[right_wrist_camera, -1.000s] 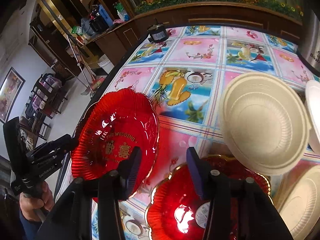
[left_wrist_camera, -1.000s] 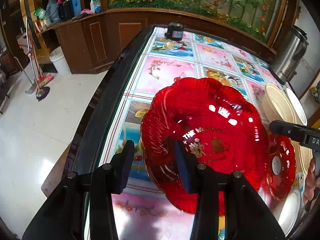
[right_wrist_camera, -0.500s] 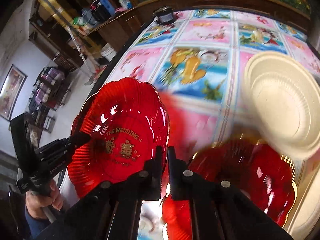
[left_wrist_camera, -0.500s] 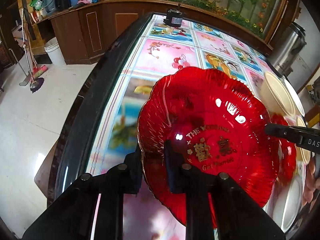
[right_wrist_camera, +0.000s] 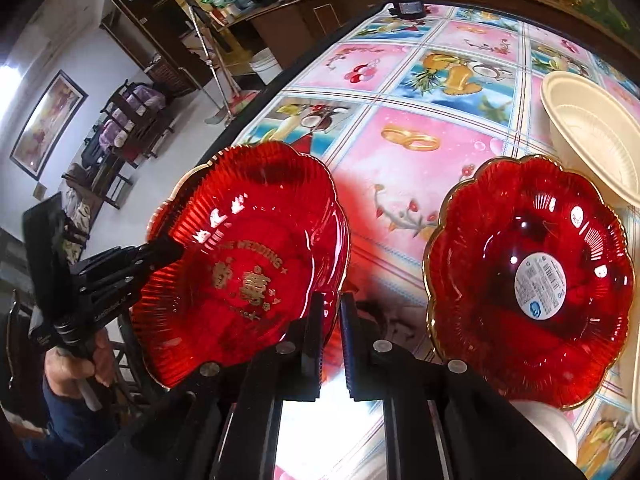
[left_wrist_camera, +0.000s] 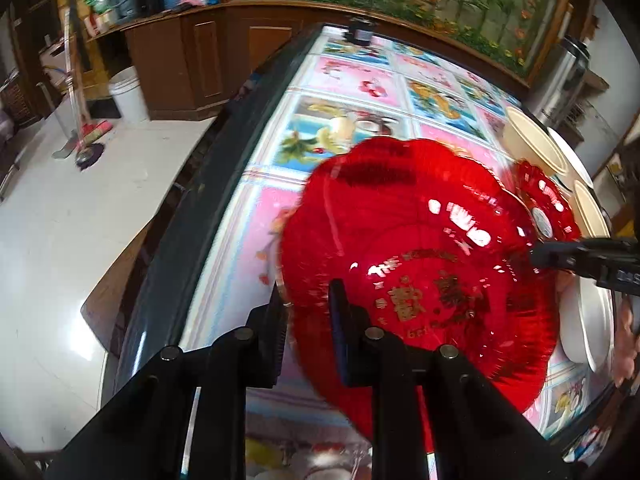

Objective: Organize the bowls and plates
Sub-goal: 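Lift the large red plate with the left gripper and tilt it upright, then grasp the small labelled red plate with the right gripper while the left gripper holds the large plate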

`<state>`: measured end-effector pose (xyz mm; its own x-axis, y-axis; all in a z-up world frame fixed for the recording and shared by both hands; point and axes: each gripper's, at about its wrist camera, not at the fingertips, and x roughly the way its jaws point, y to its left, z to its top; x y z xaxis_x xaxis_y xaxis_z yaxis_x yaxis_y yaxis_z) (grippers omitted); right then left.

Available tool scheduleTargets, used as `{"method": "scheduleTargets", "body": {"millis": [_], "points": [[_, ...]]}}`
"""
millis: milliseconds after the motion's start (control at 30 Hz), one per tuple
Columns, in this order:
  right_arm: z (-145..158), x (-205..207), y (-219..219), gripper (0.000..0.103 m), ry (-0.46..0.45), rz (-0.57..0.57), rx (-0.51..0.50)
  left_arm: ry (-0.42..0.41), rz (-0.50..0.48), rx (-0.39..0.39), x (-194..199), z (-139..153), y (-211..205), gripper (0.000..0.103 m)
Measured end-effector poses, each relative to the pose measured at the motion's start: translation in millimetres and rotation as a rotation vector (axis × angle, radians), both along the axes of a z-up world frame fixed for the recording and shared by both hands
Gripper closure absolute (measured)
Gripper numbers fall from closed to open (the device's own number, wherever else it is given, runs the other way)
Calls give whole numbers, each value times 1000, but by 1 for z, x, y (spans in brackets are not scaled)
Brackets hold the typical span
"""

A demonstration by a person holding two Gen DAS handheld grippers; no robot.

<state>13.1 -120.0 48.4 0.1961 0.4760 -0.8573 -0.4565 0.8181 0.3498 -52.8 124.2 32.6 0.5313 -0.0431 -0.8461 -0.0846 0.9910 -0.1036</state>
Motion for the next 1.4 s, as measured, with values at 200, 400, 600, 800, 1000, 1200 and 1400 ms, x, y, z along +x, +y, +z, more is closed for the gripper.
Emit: {"method": "scheduleTargets", "body": {"millis": [200,400,600,800,1000,1200,1400], "points": [[9,-19,-33,74,20,-50,84,-63,58,-20,-17,21,15,82],[3,-40,-59,75,25,-38,26,-112,4,-3,-26,46,-2,79],[20,-49,-124,73,-34,-138,-8,-115,-133,-32,-18,61,-51,79],[37,-44,-173,73,-75,-258,55,-88,-267,-78,7,72,-114,79],[28,-28,-190,73,-25,-309,108,-14,-317,-83,46,63,-164,79],[16,-28,-195,72,-7,-340,91,52,-273,-71,81,43,-179,79],[10,-20,-197,62,8,-367,66,102,-255,-24,112,27,-198,79]]}}
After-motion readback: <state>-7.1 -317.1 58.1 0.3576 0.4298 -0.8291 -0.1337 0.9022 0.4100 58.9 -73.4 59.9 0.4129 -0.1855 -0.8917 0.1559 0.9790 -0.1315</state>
